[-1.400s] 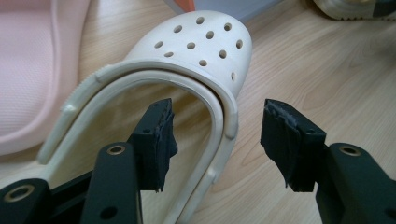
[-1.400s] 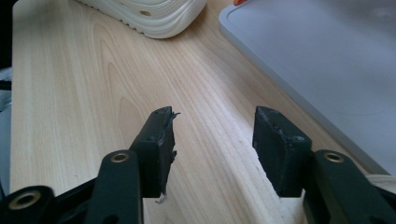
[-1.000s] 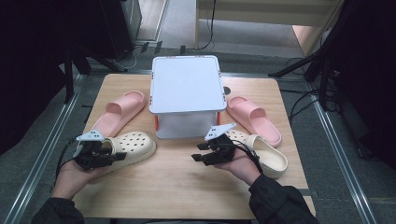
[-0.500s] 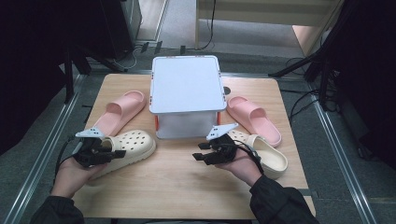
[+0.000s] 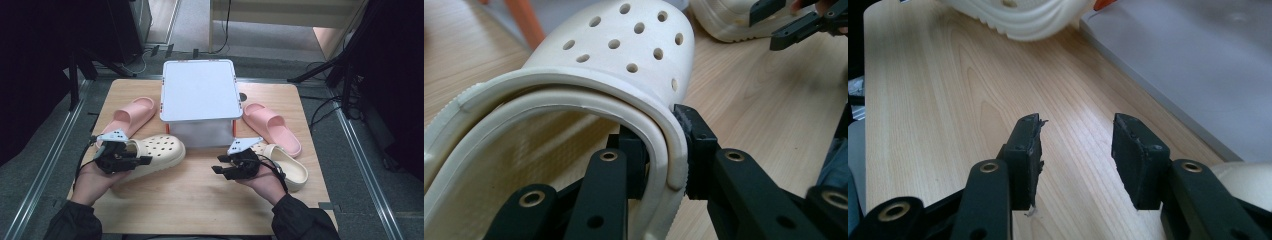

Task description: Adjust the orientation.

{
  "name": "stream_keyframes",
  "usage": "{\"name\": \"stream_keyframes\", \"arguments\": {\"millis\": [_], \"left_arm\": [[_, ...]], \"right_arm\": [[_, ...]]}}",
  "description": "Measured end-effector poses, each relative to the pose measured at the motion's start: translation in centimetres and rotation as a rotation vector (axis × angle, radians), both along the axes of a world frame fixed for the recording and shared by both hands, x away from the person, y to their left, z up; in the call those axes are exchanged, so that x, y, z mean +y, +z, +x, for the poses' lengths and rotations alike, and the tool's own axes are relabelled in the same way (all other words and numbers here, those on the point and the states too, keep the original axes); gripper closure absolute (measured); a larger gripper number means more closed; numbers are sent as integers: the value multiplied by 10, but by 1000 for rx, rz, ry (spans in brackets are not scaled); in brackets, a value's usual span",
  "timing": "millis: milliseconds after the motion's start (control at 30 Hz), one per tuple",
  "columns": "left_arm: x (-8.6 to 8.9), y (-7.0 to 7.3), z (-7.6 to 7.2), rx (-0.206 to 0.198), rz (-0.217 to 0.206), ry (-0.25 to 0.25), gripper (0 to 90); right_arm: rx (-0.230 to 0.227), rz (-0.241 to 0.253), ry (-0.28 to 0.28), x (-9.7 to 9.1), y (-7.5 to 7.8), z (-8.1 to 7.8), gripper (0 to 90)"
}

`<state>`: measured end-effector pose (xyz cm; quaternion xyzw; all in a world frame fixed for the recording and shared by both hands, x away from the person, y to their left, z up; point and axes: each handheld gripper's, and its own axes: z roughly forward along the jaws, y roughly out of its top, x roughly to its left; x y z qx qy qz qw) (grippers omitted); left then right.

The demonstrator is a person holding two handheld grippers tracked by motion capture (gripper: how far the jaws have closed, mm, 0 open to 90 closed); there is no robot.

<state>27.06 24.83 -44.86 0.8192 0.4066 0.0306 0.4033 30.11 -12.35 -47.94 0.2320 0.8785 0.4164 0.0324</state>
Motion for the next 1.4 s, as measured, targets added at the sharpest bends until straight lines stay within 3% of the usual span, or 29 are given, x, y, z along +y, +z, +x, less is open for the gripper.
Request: {"name": "stream_keyframes", "arguments": {"millis": [100,333,533,667,833,1000,1200,1300,1400], "left_arm": [[-16,-2,6,27,-12,-21,757],[-60,-6,11,52,19,-112,756],[-83,-14,16,75,14,-173,752],[-94,-21,21,94,44,-189,749],[-94,-25,22,105,39,-213,733],[-91,-21,19,101,51,-226,635],[-78,-5,13,59,77,-211,585],[-67,3,11,19,43,-197,586],[-53,11,11,-16,19,-182,659]], "right_arm": [[-7,12,-17,-5,1,-5,542],[-14,7,-57,-17,1,-13,526],[-17,11,-98,-28,1,-20,524],[-17,10,-116,-31,1,-23,521],[-24,0,-120,-32,-1,-25,518],[-12,1,-137,-31,-1,-24,518],[-4,15,-140,-28,0,-24,524],[-6,21,-137,-25,0,-25,530],[12,33,-150,-23,0,-25,538]]}}
